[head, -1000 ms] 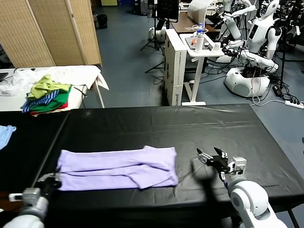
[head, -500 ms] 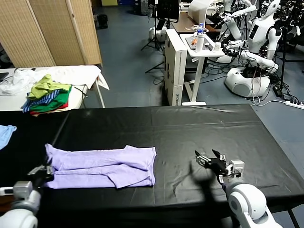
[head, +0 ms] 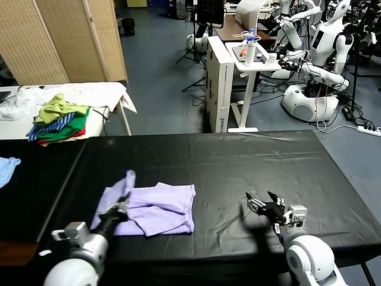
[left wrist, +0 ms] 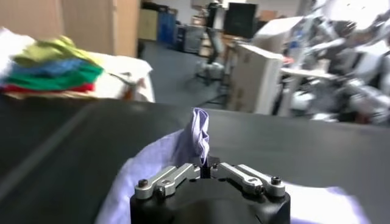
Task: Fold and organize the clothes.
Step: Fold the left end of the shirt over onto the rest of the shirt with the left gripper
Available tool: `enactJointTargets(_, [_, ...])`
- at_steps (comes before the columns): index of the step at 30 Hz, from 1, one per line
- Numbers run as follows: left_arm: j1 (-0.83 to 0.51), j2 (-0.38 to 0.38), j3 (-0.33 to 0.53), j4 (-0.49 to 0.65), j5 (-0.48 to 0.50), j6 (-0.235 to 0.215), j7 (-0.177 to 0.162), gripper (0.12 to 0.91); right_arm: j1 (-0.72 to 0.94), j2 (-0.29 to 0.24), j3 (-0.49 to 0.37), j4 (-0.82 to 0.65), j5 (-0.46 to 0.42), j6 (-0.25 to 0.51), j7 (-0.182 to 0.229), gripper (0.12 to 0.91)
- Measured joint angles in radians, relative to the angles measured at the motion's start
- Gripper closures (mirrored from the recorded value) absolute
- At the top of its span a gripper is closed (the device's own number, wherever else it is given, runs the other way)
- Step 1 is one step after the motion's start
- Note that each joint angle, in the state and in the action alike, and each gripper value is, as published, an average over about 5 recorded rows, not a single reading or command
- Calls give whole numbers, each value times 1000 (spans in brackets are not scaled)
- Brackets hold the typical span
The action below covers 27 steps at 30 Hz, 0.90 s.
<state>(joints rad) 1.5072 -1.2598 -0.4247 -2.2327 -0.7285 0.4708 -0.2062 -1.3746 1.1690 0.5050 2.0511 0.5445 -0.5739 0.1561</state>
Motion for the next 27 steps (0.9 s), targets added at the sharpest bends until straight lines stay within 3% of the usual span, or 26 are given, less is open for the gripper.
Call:
enactJointTargets(10, [-21,-33,41,22,-6,0,2,846,-2,12,-4,-2,-8,0,-1,118])
enactJointTargets(27, [-39,-123,76,79,70,-10,15,846,-2,13,-13,-4,-18,1,-9,118])
